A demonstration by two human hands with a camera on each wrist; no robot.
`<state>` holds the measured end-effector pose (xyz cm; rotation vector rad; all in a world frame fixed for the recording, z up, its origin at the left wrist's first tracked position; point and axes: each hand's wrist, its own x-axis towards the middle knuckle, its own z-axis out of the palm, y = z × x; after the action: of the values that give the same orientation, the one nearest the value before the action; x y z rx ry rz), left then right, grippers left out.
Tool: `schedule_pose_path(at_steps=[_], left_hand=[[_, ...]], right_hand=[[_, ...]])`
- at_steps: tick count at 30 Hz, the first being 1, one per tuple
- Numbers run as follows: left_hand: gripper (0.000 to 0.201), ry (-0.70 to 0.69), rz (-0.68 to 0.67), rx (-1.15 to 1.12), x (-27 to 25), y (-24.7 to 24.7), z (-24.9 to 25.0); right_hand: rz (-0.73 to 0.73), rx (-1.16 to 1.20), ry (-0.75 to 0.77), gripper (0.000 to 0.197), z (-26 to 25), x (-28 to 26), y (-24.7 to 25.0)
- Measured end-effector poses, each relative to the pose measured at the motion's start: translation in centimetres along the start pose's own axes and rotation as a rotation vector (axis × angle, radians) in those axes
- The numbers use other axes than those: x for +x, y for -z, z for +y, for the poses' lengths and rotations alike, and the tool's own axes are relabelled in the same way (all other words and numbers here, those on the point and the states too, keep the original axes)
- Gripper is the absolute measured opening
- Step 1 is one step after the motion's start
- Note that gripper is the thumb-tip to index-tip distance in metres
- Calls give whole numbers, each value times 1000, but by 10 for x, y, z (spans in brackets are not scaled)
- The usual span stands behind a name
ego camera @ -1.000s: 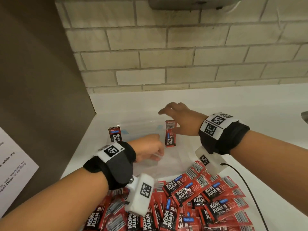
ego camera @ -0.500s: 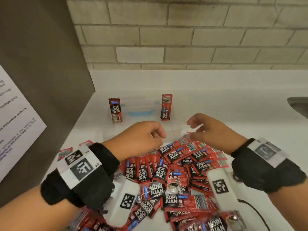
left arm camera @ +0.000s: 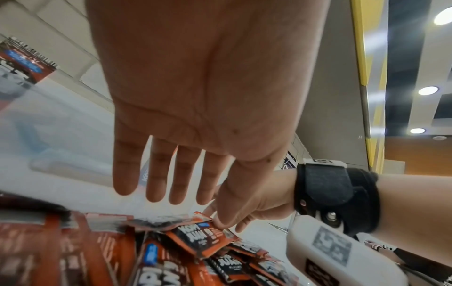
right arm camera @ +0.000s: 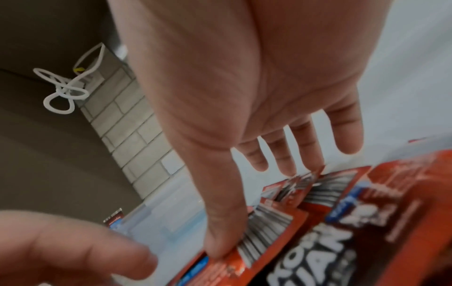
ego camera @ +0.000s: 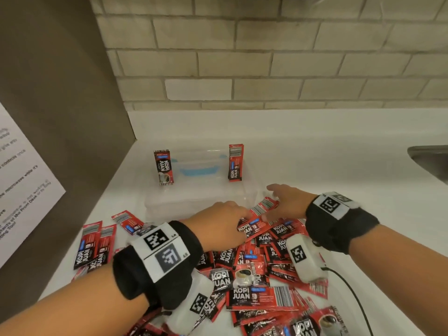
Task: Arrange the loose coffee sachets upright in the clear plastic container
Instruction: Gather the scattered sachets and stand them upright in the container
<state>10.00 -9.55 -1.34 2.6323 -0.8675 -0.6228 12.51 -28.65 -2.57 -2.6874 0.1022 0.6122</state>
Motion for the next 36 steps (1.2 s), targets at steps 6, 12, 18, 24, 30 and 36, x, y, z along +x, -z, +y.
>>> schedule_pose_path(at_steps=[6,12,18,24,30,36], left_hand=[[44,-21,-59,65,2,-7,-10],[46,-80,-61,-17,5,-7,-17],[42,-132,-4,-163,5,-12,-26],[35,-175,50,-207,5,-16,-28],[23,-191,156,-317,-4,-13,-28],[16,-149,364,-554,-20,12,-20]], right_hand=[[-38,-25,20,67,1,4,-1],[-39,180,74,39,7,-7,-8],[-24,518,86,24,12,-24,-14],[-106,836,32,23,7,-33,-23],[-8,812,135,21,3,-42,-24],[-28,773,341,20,-8,-59,10]])
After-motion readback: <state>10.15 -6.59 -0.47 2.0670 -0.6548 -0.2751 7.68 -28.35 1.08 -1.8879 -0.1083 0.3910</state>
